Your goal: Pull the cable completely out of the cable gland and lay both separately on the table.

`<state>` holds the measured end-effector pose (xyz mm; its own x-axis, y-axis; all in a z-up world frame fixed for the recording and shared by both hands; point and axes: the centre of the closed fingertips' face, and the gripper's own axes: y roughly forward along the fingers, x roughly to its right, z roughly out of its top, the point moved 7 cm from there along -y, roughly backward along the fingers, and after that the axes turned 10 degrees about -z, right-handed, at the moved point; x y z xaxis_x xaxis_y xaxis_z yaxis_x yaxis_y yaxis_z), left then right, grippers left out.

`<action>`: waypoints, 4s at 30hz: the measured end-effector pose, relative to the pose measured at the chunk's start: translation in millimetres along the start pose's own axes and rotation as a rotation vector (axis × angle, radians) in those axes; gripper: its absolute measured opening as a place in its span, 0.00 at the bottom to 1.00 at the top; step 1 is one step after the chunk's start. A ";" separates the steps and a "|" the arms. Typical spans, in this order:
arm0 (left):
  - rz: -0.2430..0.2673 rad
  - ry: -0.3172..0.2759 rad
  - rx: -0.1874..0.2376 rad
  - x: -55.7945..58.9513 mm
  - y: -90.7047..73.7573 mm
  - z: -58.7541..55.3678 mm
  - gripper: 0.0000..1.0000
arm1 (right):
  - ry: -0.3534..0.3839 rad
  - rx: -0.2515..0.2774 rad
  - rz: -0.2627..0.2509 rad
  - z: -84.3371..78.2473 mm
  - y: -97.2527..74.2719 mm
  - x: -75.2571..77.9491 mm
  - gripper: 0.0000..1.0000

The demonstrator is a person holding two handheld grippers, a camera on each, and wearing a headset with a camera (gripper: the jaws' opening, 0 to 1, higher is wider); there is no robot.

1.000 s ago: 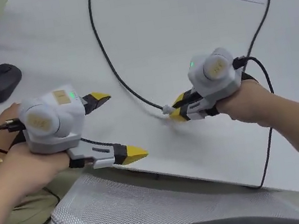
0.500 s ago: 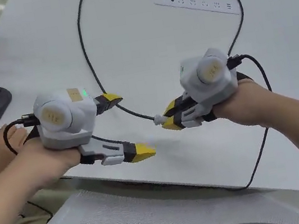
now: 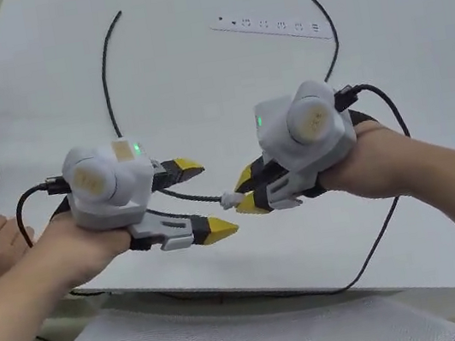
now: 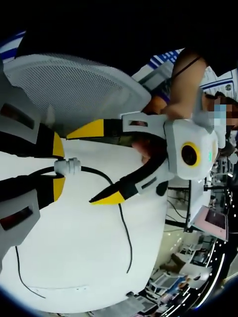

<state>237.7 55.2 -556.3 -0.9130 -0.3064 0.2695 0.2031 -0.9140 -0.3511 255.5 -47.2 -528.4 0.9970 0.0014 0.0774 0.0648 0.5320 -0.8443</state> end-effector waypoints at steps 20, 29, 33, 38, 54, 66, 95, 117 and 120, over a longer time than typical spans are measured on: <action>-0.126 0.059 0.028 17.8 9.0 4.3 0.21 | -0.076 0.018 0.007 -0.7 -7.2 -11.0 0.06; -0.147 0.096 0.029 21.6 11.8 5.8 0.16 | -0.097 0.025 0.013 -2.6 -8.9 -12.9 0.06; -0.140 0.114 0.013 21.8 12.5 6.4 0.16 | -0.130 0.029 0.004 -3.5 -8.4 -13.9 0.07; -0.145 0.102 0.013 19.4 11.0 7.8 0.15 | -0.096 0.063 -0.003 -4.6 -10.5 -11.0 0.09; -0.166 0.146 0.040 22.7 3.5 27.1 0.15 | 0.581 0.298 0.292 -21.7 -30.0 13.8 0.18; -0.177 0.218 0.031 25.2 3.5 37.5 0.15 | 0.868 0.403 0.595 -24.4 -30.3 14.1 0.12; -0.237 0.152 0.009 23.8 9.8 27.9 0.14 | 0.432 0.264 0.456 -15.4 -25.2 5.6 0.06; -0.219 -0.021 0.070 15.2 6.5 25.9 0.15 | -0.263 0.132 -0.223 1.7 -32.5 -20.2 0.07; -0.223 -0.007 0.070 15.7 7.6 27.6 0.15 | -0.212 0.145 -0.217 -0.8 -33.3 -16.6 0.08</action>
<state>234.7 36.2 -530.0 -0.9355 -0.0962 0.3399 0.0209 -0.9756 -0.2187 236.8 -65.7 -501.9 0.9286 0.0435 0.3685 0.2524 0.6539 -0.7132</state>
